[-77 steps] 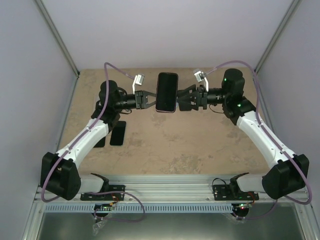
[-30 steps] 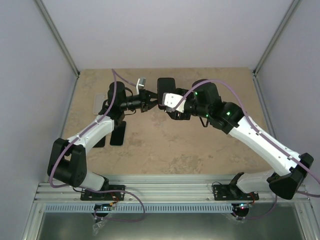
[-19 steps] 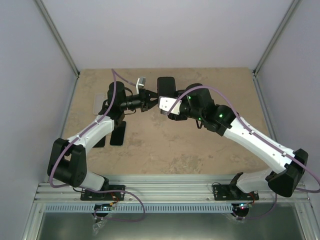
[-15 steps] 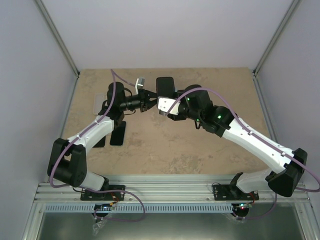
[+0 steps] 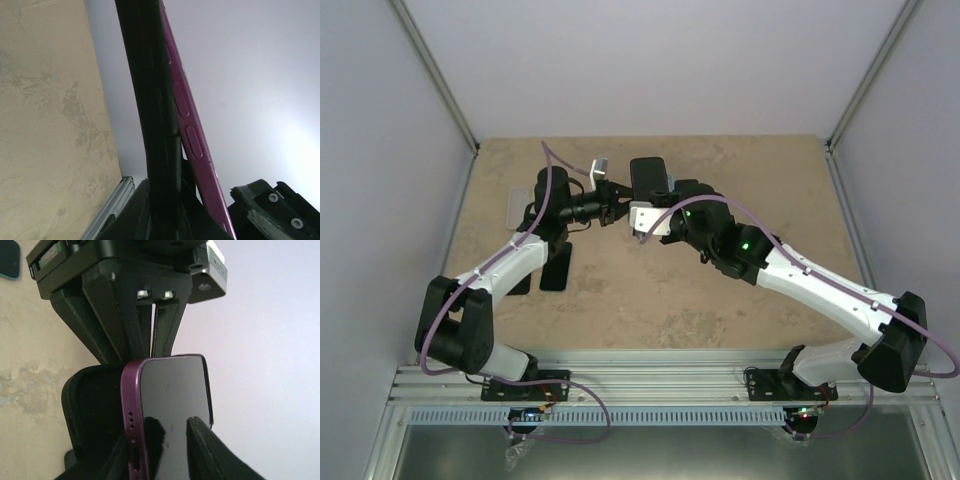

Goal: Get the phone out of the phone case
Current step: Remove the phone case from the phone, then place the phone case at the center of the board.

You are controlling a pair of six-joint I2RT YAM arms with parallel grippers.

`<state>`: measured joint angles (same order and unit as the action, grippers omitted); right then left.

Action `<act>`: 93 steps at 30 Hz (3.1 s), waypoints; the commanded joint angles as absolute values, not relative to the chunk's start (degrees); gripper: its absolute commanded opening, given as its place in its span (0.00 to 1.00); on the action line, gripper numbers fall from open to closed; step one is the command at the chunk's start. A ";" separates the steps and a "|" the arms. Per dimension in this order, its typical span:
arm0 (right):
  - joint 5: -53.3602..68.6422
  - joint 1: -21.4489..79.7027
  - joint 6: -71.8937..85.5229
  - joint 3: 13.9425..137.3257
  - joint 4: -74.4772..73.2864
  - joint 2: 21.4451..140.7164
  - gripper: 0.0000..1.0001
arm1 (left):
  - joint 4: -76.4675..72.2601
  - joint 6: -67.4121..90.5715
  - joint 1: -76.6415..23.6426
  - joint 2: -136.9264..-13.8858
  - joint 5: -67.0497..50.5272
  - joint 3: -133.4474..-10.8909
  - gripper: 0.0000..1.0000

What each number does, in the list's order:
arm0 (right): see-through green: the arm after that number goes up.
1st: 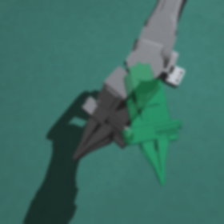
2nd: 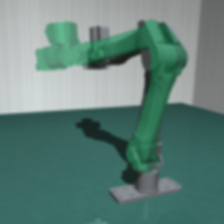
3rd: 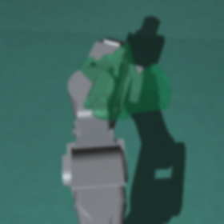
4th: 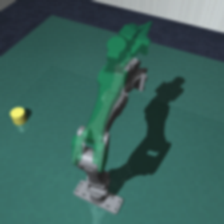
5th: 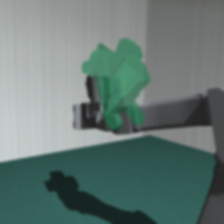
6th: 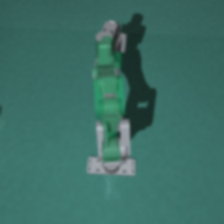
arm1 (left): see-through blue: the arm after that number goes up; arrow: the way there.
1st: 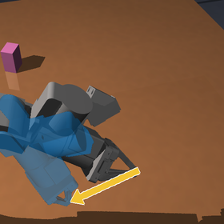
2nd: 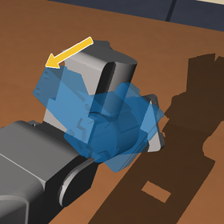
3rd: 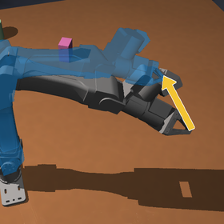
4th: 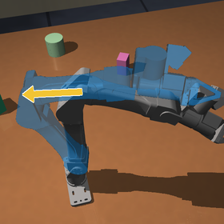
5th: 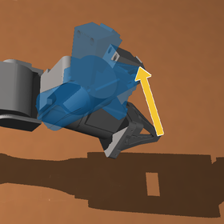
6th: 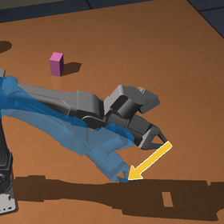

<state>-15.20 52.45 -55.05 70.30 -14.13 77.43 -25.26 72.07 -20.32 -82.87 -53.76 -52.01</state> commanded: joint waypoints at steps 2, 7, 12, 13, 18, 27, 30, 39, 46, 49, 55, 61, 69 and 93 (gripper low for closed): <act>-21.94 52.90 -59.86 68.69 -7.02 77.44 0.21 | -29.45 72.25 -20.40 -82.22 -55.66 -51.81 0.00; -21.08 53.19 -59.34 71.31 -9.21 76.87 0.01 | -29.30 72.07 -20.39 -82.84 -55.11 -51.66 0.00; -18.07 53.17 -55.20 75.14 -14.60 76.47 0.01 | -27.21 69.77 -20.39 -83.34 -54.36 -52.09 0.00; -17.58 53.16 -54.60 75.47 -15.72 76.30 0.00 | -26.28 68.70 -20.35 -83.61 -54.48 -52.38 0.00; -15.63 53.06 -52.80 76.55 -19.70 75.01 0.01 | -23.68 65.30 -20.05 -84.66 -53.53 -52.71 0.00; -13.84 52.24 -51.98 78.54 -23.84 73.22 0.01 | -23.48 64.27 -19.78 -86.68 -51.07 -50.87 0.00; -12.32 52.05 -51.11 79.99 -25.80 72.36 0.01 | -23.27 63.80 -19.76 -87.19 -49.92 -49.91 0.00; -11.84 50.98 -50.58 80.97 -27.18 69.00 0.01 | -22.14 63.00 -20.78 -86.71 -48.47 -42.51 0.00; -10.81 47.24 -48.53 78.99 -27.49 66.93 0.00 | -21.53 60.52 -24.16 -81.99 -43.01 -34.21 0.00; -9.39 45.61 -46.70 79.09 -27.80 66.58 0.01 | -20.21 59.78 -24.62 -83.33 -41.93 -34.21 0.00; -7.89 44.42 -45.73 79.53 -28.17 66.94 0.01 | -17.76 58.17 -27.38 -89.69 -41.61 -36.68 0.00; -7.78 44.03 -45.54 78.52 -28.40 66.62 0.01 | -14.88 56.33 -28.05 -96.58 -40.64 -41.79 0.00; -7.35 44.03 -45.35 78.40 -28.45 67.51 0.01 | -6.57 52.55 -29.29 -103.18 -37.92 -47.57 0.00; -9.36 44.04 -46.45 77.46 -26.30 68.07 0.01 | 4.74 43.78 -31.60 -98.21 -26.59 -51.95 0.72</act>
